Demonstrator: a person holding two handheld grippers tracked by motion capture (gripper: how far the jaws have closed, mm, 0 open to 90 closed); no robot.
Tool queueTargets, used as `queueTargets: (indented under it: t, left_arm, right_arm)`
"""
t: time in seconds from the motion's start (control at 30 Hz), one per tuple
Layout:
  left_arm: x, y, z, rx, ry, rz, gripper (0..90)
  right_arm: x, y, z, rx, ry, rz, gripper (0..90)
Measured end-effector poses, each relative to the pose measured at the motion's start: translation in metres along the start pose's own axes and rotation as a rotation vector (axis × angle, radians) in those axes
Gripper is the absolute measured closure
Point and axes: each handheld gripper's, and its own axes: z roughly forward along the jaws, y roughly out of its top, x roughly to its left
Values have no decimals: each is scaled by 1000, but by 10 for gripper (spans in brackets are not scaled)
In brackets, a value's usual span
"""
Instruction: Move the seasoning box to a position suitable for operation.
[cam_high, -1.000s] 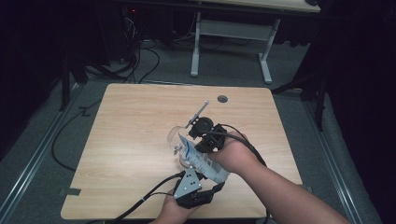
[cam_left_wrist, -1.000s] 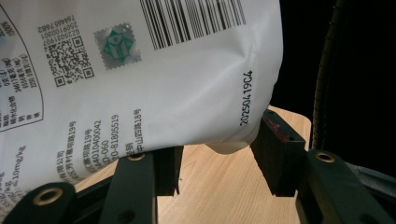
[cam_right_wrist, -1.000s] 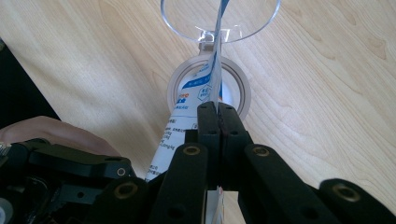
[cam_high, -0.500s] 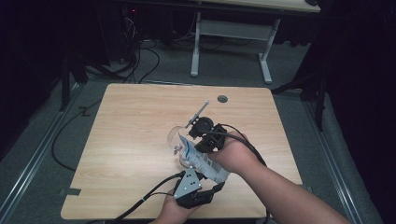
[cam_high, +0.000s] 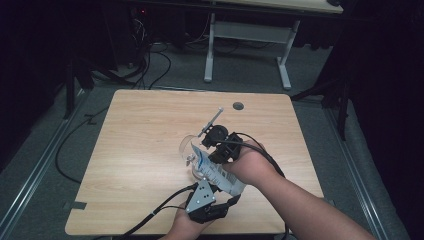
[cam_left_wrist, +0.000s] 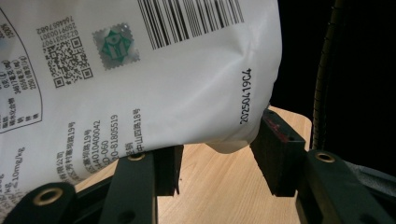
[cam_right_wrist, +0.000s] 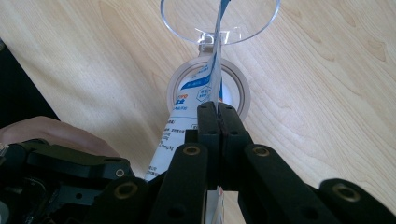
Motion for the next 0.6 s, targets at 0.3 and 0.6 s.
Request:
queueTargets:
  t: [0.3,0.6]
  left_arm:
    - [0,-2,-2,3,-5,21,551]
    - [1,-5,-4,3,-12,25,552]
  right_arm:
    - [1,-1,-1,-3,1,-3,900]
    - [1,-3,0,-5,4,4,900]
